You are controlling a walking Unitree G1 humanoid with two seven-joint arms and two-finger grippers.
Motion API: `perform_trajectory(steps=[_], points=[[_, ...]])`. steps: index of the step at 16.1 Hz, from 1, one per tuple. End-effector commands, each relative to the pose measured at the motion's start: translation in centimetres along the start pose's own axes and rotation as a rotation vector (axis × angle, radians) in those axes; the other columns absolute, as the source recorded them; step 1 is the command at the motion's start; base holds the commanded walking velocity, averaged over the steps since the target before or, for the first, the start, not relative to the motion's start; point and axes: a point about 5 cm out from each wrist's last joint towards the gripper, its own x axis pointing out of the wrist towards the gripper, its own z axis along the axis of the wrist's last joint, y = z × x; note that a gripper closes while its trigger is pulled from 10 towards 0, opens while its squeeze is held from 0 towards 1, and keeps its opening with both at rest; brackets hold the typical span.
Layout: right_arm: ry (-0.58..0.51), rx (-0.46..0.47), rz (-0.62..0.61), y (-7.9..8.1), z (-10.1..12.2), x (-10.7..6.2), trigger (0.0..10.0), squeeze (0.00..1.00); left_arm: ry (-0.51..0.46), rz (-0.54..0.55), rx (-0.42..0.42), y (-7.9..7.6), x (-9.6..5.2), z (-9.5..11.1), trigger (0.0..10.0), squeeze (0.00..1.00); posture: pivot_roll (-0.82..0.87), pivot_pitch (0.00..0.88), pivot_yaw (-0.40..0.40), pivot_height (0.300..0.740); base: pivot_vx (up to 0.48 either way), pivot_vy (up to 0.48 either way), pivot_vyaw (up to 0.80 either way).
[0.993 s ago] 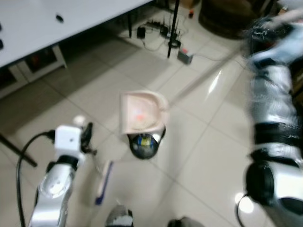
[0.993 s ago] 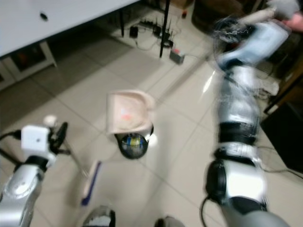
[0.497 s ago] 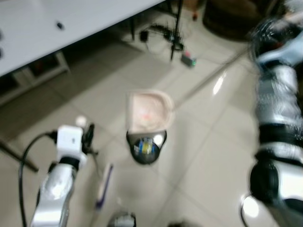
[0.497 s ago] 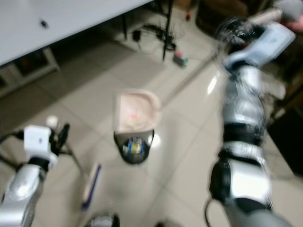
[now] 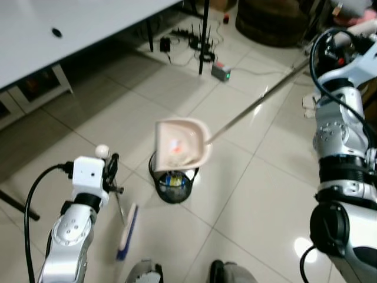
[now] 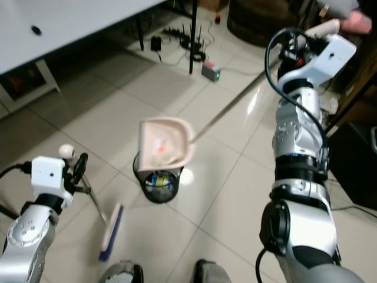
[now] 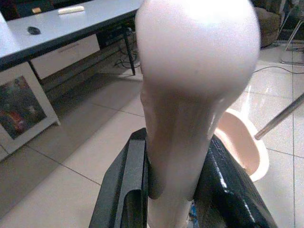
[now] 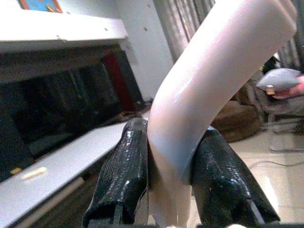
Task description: Sweep floor
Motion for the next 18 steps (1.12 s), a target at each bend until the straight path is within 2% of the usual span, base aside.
perform_trajectory(steps=[1, 5, 6, 7, 8, 9, 11, 14, 15, 16, 18], points=[[-0.101, -0.003, 0.033, 0.7, 1.9, 0.5, 10.0, 0.0, -0.017, 0.009, 0.011, 0.3, 0.0, 0.3, 10.0, 0.0, 0.1, 0.119, -0.005, 0.74, 0.0, 0.0, 0.0], [-0.104, -0.019, 0.046, 0.8, 1.9, 0.4, 10.0, 0.0, -0.016, 0.008, 0.011, 0.2, 0.0, 0.3, 10.0, 0.0, 0.1, 0.119, -0.005, 0.74, 0.0, 0.0, 0.0], [-0.157, -0.075, 0.14, 3.2, 1.4, -0.3, 10.0, 0.0, -0.007, 0.001, 0.022, -0.2, 0.0, 0.0, 10.0, 0.0, 0.1, 0.105, -0.008, 0.74, 0.0, 0.0, 0.0], [-0.176, -0.085, 0.178, 4.2, 1.2, -0.6, 10.0, 0.0, -0.005, -0.001, 0.025, -0.3, 0.0, -0.1, 10.0, 0.0, 0.1, 0.105, -0.008, 0.74, 0.0, 0.0, 0.0], [-0.221, -0.112, 0.248, 6.1, 0.9, -1.3, 10.0, 0.0, -0.005, -0.002, 0.03, -0.3, -0.1, -0.1, 10.0, 0.0, 0.11, 0.104, -0.009, 0.74, 0.0, 0.0, 0.0], [-0.236, -0.129, 0.263, 6.5, 0.9, -1.4, 10.0, 0.0, -0.005, -0.002, 0.031, -0.3, -0.1, -0.1, 10.0, 0.0, 0.11, 0.104, -0.009, 0.74, 0.0, 0.0, 0.0], [-0.315, -0.194, 0.349, 8.5, 0.5, -2.7, 10.0, 0.0, -0.005, 0.003, 0.036, -0.2, -0.1, -0.1, 10.0, 0.0, 0.11, 0.107, -0.007, 0.74, 0.0, 0.0, 0.0], [-0.397, -0.307, 0.385, 9.9, -0.3, -4.0, 10.0, 0.0, -0.005, 0.007, 0.04, 0.0, -0.1, 0.0, 10.0, 0.0, 0.12, 0.124, 0.001, 0.74, 0.0, 0.0, 0.0], [-0.415, -0.318, 0.381, 10.1, -0.3, -4.2, 10.0, 0.0, -0.004, 0.008, 0.041, 0.0, -0.1, 0.0, 10.0, 0.0, 0.12, 0.129, 0.004, 0.74, 0.0, 0.0, 0.0], [-0.458, -0.354, 0.407, 11.0, -0.6, -4.6, 10.0, 0.0, 0.002, 0.005, 0.046, 0.1, -0.4, -0.1, 10.0, 0.0, 0.13, 0.143, 0.011, 0.74, 0.0, 0.0, 0.0], [-0.467, -0.382, 0.446, 11.9, -1.2, -5.0, 10.0, 0.0, 0.007, 0.005, 0.048, 0.1, -0.7, -0.1, 10.0, 0.0, 0.14, 0.154, 0.011, 0.74, 0.0, 0.0, 0.0]])
